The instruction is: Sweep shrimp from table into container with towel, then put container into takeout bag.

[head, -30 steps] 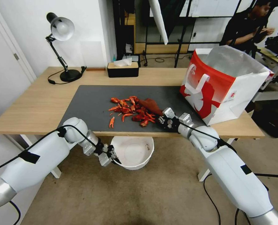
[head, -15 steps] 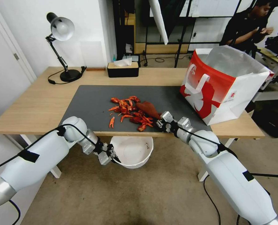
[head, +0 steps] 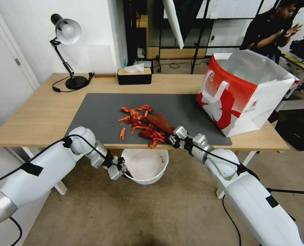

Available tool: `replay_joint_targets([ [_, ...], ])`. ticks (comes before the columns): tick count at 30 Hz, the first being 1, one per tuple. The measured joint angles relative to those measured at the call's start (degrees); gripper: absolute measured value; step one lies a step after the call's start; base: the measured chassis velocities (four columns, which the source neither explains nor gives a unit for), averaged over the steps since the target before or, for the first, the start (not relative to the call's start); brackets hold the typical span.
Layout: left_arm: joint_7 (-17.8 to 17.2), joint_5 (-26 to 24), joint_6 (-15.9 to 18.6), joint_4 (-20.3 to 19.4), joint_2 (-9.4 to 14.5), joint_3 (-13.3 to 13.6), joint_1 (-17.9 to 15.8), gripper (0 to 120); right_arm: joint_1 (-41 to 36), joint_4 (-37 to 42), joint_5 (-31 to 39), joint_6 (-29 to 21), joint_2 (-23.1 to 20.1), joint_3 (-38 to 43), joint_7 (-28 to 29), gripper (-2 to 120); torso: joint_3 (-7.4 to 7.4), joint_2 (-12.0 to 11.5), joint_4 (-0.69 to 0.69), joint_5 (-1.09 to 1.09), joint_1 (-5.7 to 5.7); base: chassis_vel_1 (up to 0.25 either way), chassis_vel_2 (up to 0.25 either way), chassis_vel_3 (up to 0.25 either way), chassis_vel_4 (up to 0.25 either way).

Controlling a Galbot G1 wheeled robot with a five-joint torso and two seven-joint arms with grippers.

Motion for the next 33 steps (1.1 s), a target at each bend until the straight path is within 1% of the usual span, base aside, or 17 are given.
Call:
replay_joint_targets([
  [7,0.0,0.0,0.0,0.0,-0.1,0.0,0.0,0,-0.6,0.6,-0.6,-0.4,0.4,-0.2,0.6,6,0.00,0.0,0.00,0.00,0.00,0.000,0.000,0.000,0.000],
  [19,-0.3,-0.1,0.1,-0.2,0.3,-0.2,-0.1,0,-4.0,3.9,-3.1,-1.2,2.0,-0.5,2.4,6,0.00,0.0,0.00,0.00,0.00,0.000,0.000,0.000,0.000],
  [33,-0.7,-0.3,0.1,-0.3,0.7,-0.3,-0.7,0,-6.3,6.3,-3.7,-1.4,2.1,-0.4,2.5,6,0.00,0.0,0.01,0.01,0.01,0.000,0.000,0.000,0.000],
])
